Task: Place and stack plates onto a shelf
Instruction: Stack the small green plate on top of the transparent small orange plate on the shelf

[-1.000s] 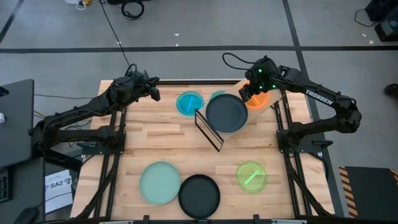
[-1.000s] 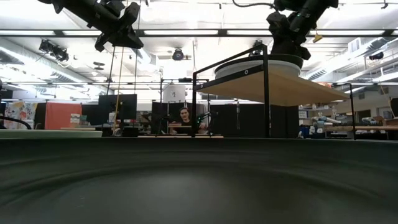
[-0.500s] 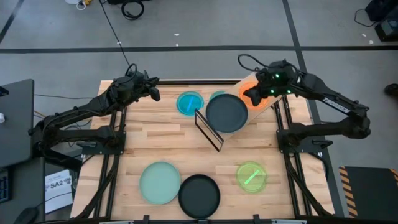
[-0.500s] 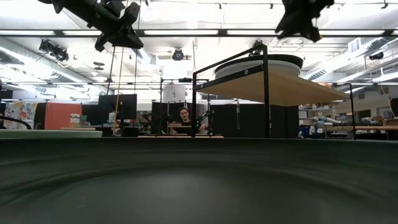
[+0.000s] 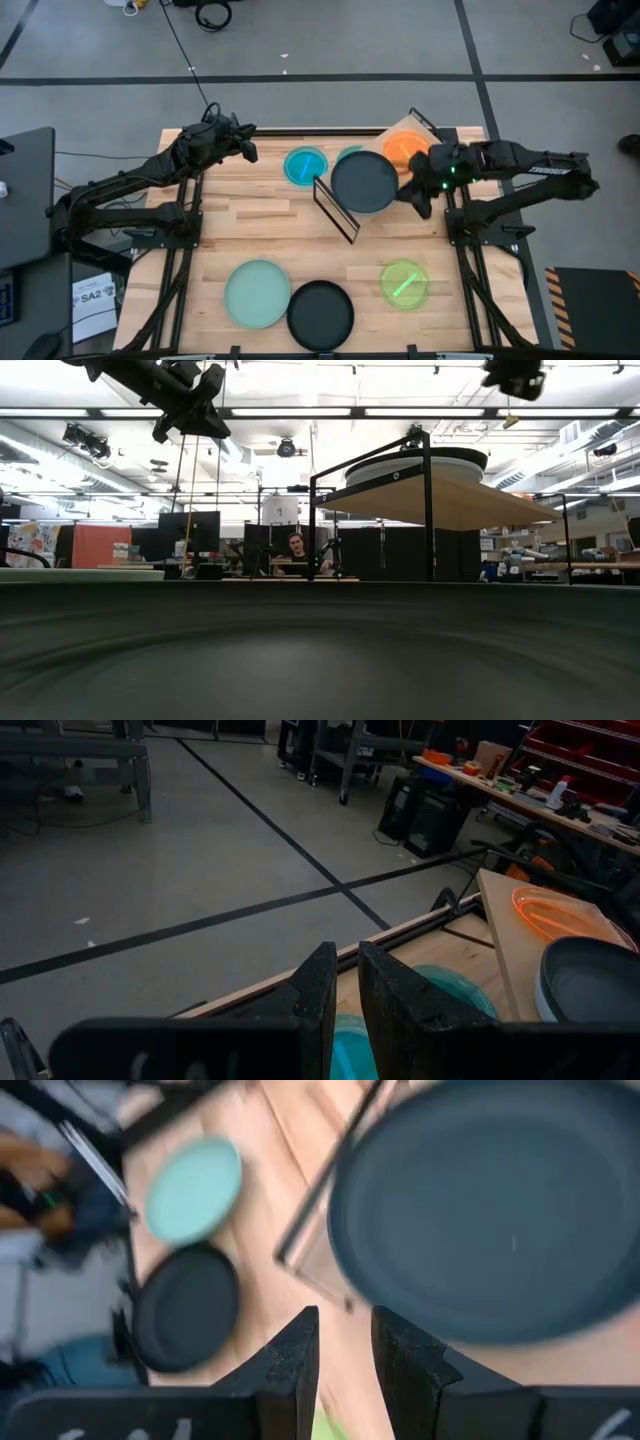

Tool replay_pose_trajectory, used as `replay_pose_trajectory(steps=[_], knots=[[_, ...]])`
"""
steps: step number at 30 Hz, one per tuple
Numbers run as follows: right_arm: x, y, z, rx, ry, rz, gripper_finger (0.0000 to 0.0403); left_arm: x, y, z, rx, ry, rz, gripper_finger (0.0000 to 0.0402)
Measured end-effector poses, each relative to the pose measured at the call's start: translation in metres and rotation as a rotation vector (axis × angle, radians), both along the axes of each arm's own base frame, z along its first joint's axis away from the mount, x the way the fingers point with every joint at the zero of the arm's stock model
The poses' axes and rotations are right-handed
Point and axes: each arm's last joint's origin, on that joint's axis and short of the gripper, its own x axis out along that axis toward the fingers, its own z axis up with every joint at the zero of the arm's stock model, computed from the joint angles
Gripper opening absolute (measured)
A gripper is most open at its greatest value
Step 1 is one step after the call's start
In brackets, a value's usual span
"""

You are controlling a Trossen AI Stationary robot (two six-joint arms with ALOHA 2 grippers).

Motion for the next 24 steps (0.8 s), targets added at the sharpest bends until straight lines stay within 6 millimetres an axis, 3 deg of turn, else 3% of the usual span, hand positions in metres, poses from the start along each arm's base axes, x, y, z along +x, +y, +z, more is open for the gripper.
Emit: replay_pose_trajectory(steps=[6,11,24], knots=[[-0.011,0.026,-0.026,0.001,0.129,0.044,0.0101,0.000,0.000,0.000,0.000,0.001,0.000,0.0052],[-0.017,0.041,-0.059,0.037,0.212,0.066,0.0101,0.000,0.000,0.000,0.000,0.001,0.000,0.0052],[-0.025,0.055,-0.134,0.065,0.346,0.100,0.0100,0.000,0.000,0.000,-0.001,0.001,0.000,0.0052]])
